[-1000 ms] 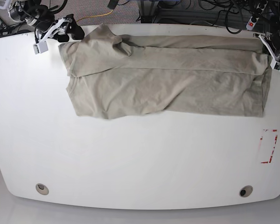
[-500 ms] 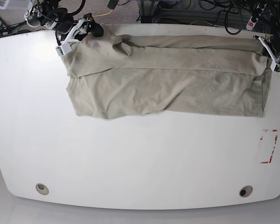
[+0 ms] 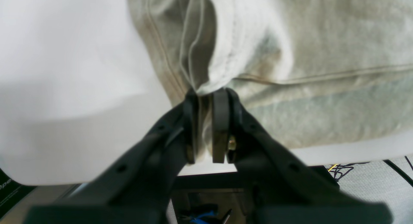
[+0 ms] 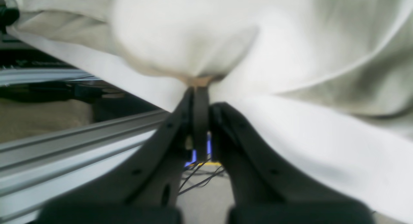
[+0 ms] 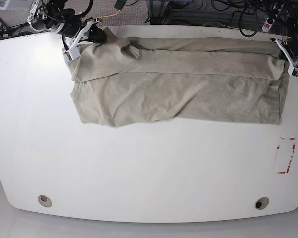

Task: Fold the T-shirt properly
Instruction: 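Open the right gripper and move it along the shirt's side edge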

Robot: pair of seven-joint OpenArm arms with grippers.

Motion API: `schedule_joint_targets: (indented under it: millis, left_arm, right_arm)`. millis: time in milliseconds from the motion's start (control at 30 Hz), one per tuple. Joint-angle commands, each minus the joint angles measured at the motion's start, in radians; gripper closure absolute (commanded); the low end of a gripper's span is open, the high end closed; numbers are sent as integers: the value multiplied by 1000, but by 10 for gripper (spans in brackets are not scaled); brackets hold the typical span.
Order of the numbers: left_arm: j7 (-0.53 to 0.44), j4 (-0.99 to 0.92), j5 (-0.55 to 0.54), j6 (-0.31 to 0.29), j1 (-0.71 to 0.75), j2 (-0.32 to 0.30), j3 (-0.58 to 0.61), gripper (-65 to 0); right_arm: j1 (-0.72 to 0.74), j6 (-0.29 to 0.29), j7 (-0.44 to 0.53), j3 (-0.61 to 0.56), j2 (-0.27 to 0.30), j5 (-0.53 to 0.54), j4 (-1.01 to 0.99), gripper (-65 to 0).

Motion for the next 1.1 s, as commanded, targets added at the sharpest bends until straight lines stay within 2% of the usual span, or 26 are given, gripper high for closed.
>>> schedule_joint_targets:
  millis: [0,133,433,633,933,1067]
  left_arm:
    - [-11,15,-6,2,-1,-20,-7,-50]
    - [-11,16,-5,2,-1,-20,-7,-50]
    - [-11,10,-5,2,-1,-25,-7,-50]
    - [-11,13,-5,2,-1,-28,-7,-50]
    - [-11,15,-5,2,-1,-28,-9,-50]
    - [-11,15,-5,2,-1,-27,-9,-50]
  right_arm:
    - [-21,6,13,7,14,76,80,0]
    - [-20,6,13,7,66,190,100,0]
    - [118,6,15,4,152,192,90,0]
    - [215,6,13,-1,210,192,-69,0]
    - [290,6,13,-4,261,192,-215,0]
    - [298,6,13,2,299,192,-250,-109]
